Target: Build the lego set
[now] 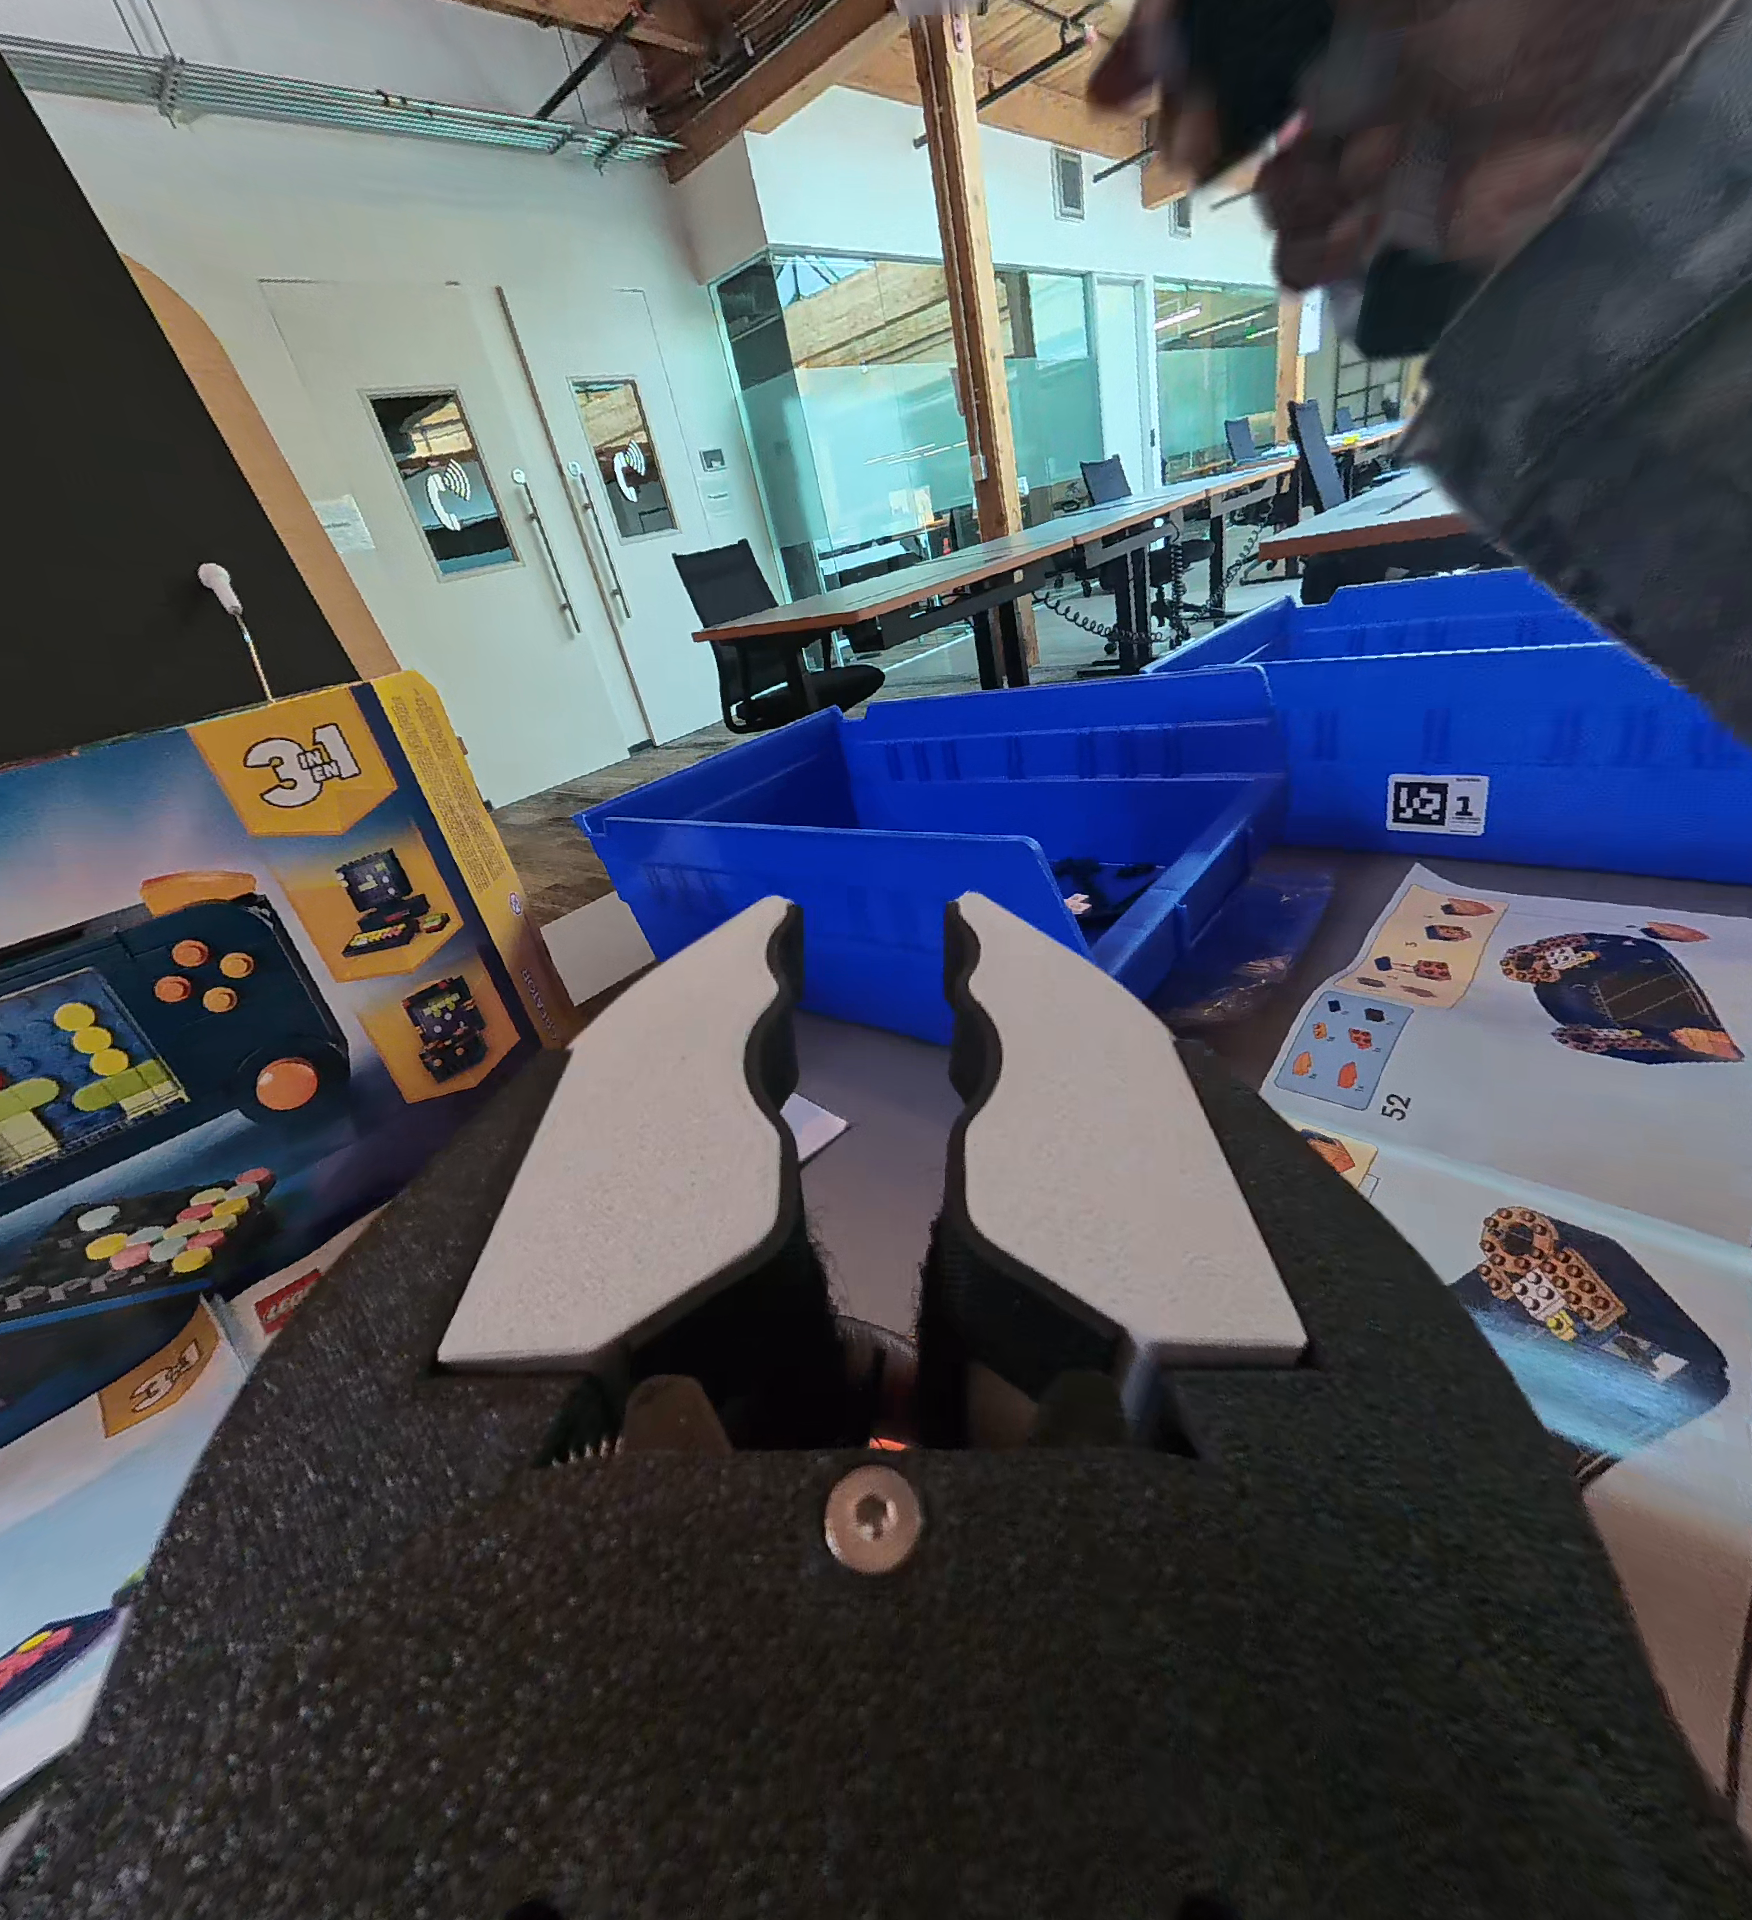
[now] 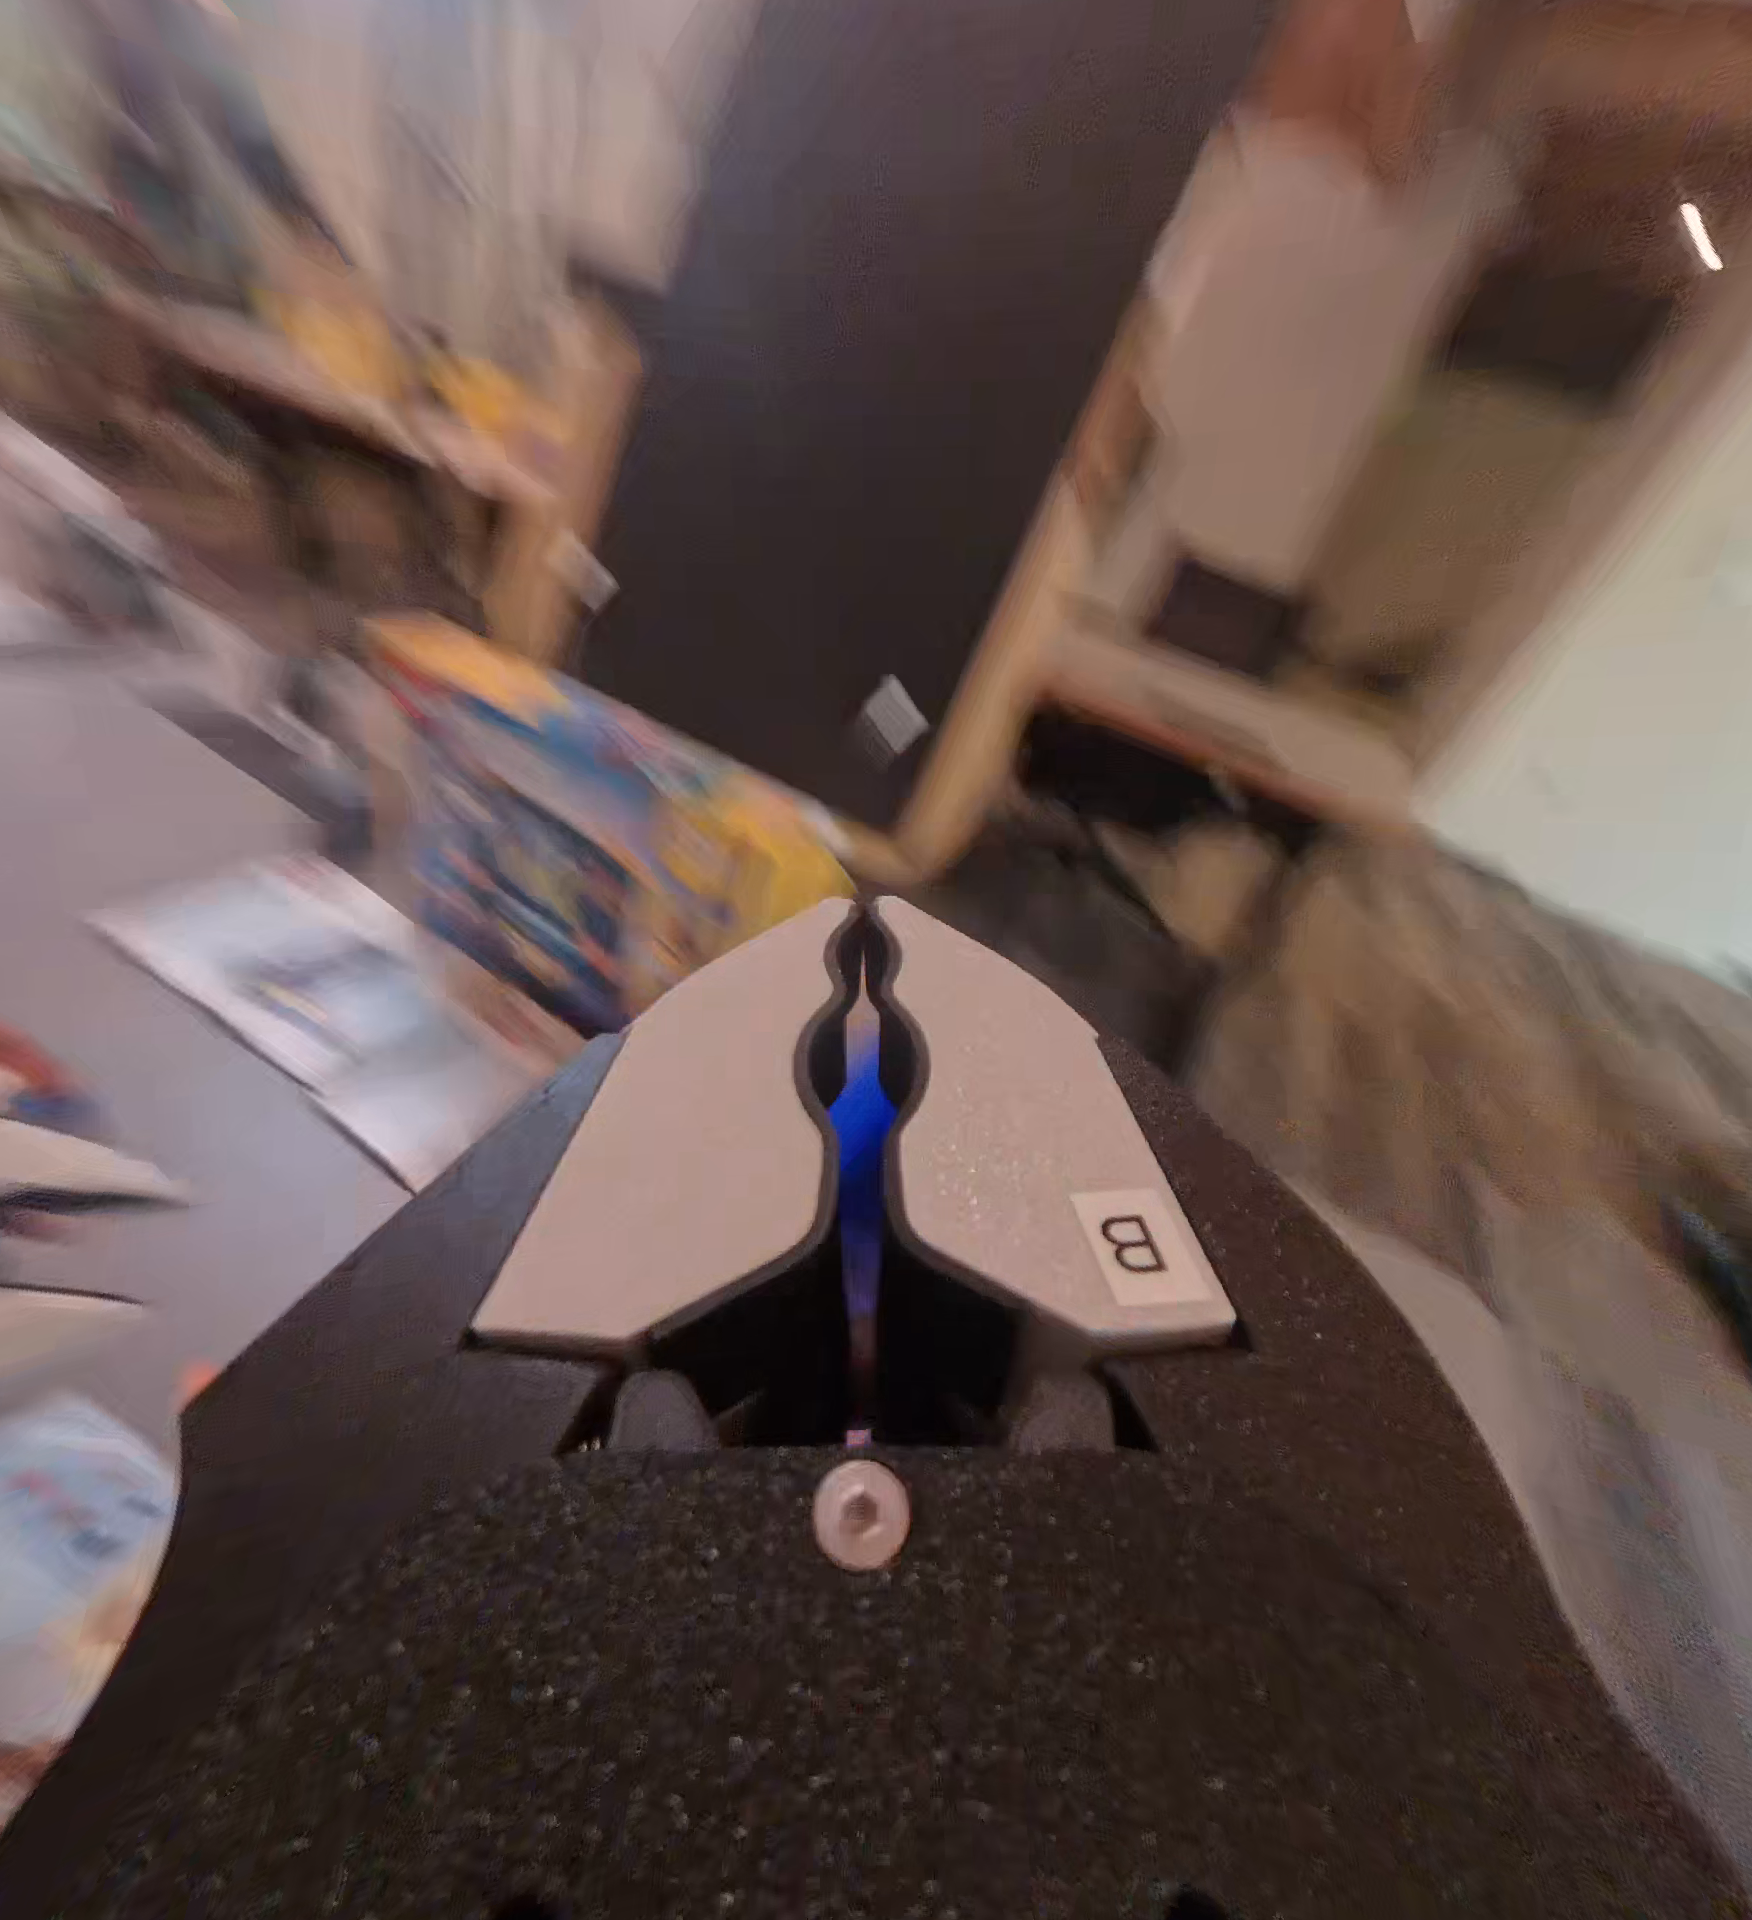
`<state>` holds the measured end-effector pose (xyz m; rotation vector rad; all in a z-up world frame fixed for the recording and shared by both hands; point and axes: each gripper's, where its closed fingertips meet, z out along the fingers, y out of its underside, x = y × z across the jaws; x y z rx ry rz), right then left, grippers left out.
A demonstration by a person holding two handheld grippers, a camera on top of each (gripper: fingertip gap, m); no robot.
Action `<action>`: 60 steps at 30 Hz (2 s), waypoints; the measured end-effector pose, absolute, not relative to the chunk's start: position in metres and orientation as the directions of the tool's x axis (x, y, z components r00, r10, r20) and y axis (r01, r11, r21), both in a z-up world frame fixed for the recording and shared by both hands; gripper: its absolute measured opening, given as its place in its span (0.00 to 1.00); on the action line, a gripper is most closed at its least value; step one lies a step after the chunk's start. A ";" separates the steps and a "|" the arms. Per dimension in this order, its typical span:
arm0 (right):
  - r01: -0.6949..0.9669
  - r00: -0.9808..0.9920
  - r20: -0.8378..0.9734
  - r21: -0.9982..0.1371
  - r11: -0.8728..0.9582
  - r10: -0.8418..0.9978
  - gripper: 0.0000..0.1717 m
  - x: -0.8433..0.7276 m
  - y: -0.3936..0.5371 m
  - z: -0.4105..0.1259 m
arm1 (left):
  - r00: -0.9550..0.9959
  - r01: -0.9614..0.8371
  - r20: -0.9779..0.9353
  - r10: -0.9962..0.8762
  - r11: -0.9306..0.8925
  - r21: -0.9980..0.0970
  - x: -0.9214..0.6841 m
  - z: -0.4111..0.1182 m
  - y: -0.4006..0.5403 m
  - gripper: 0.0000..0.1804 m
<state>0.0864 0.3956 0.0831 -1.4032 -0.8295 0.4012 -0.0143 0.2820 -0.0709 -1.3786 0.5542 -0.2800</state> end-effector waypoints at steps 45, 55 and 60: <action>0.608 0.661 0.259 -0.735 -0.301 0.705 0.11 0.117 0.453 -0.052 | 0.836 -0.144 -0.195 -0.512 0.137 -0.980 -0.012 -0.083 0.285 0.13; 0.622 0.652 0.261 -0.720 -0.306 0.712 0.13 0.115 0.451 -0.055 | 0.838 -0.149 -0.198 -0.509 0.136 -0.979 -0.012 -0.083 0.285 0.14; 0.633 0.649 0.266 -0.709 -0.311 0.713 0.14 0.114 0.451 -0.058 | 0.837 -0.149 -0.199 -0.509 0.138 -0.979 -0.012 -0.083 0.285 0.13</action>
